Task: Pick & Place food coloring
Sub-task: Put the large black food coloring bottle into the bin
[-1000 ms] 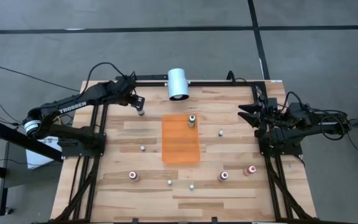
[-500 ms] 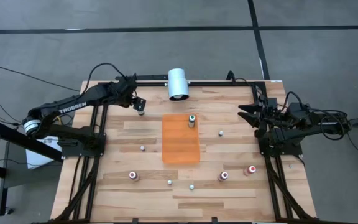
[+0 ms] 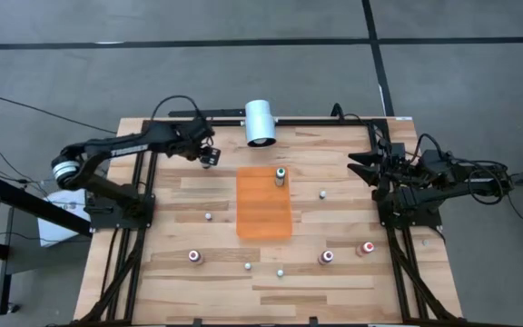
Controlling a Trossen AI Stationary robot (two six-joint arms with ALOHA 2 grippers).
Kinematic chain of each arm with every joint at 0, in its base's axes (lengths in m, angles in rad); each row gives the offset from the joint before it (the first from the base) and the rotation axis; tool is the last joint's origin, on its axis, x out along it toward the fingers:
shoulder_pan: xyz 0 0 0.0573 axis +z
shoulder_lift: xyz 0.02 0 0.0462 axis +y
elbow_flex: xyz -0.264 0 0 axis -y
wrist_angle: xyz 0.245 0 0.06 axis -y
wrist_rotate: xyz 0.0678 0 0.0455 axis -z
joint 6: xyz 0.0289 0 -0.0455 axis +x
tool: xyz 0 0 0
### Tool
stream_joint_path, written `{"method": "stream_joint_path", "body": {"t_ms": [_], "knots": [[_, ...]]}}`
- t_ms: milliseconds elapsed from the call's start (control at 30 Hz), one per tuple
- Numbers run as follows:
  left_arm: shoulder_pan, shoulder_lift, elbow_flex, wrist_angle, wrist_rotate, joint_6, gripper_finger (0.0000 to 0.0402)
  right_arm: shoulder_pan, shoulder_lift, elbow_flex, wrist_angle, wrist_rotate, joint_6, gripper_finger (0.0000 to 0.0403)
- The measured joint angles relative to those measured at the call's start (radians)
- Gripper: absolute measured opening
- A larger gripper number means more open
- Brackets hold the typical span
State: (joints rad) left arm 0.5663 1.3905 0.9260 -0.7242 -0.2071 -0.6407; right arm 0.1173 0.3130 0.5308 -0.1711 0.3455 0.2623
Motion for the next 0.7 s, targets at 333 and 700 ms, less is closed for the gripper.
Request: {"method": "stream_joint_path", "body": {"t_ms": [333,700], "knots": [[0.000,0.114,0.000,0.063,0.016,0.003,0.0217,0.000,0.000,0.000,0.000,0.000,0.000,0.0158],[0.000,0.118,0.000,0.061,0.005,0.004,0.0217,0.000,0.000,0.000,0.000,0.000,0.000,0.0159]]}}
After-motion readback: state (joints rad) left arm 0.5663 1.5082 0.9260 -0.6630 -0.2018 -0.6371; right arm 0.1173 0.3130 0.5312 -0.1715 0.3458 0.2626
